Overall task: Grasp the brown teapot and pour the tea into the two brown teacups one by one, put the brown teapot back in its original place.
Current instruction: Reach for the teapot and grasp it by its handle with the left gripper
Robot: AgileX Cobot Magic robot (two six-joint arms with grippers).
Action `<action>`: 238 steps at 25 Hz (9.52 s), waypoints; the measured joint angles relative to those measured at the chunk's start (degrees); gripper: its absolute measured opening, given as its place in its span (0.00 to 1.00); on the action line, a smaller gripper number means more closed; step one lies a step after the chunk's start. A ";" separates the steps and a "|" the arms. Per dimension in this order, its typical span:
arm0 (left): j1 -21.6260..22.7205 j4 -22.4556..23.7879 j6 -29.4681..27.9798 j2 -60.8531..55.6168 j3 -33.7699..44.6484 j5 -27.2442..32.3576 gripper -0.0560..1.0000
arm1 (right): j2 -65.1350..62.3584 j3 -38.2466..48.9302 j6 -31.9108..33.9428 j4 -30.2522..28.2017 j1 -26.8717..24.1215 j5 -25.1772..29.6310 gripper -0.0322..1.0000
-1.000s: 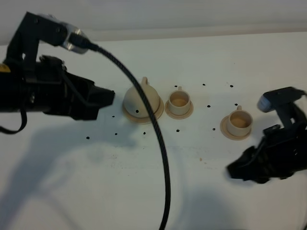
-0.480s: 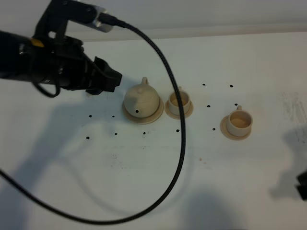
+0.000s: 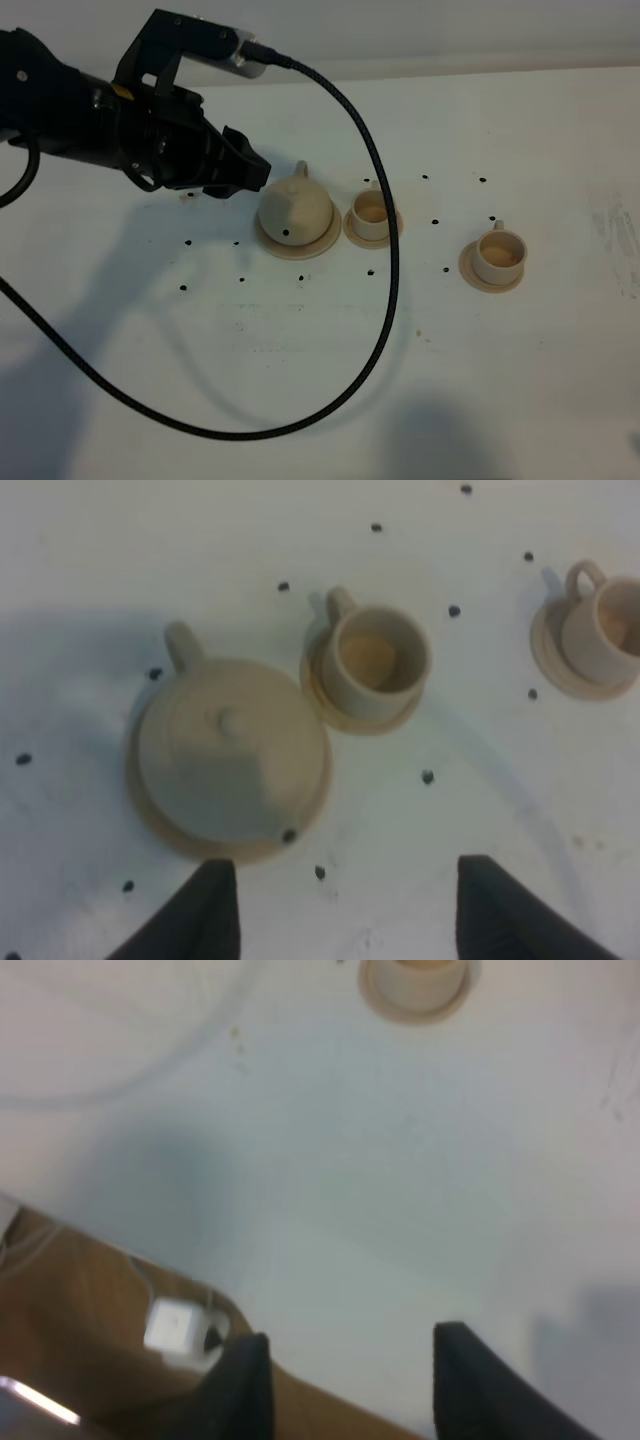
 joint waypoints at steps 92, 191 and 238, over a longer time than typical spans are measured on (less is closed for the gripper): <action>-11.91 35.15 -31.48 49.10 -66.34 32.24 0.49 | -16.93 1.06 3.67 -1.88 -13.89 -1.59 0.25; 1.20 35.27 -30.13 43.46 -50.11 36.45 0.49 | -16.93 1.11 3.67 -1.65 -13.89 -1.59 0.25; 1.14 32.49 11.24 31.74 -31.92 36.35 0.41 | -16.93 1.11 3.67 -1.65 -13.89 -1.59 0.25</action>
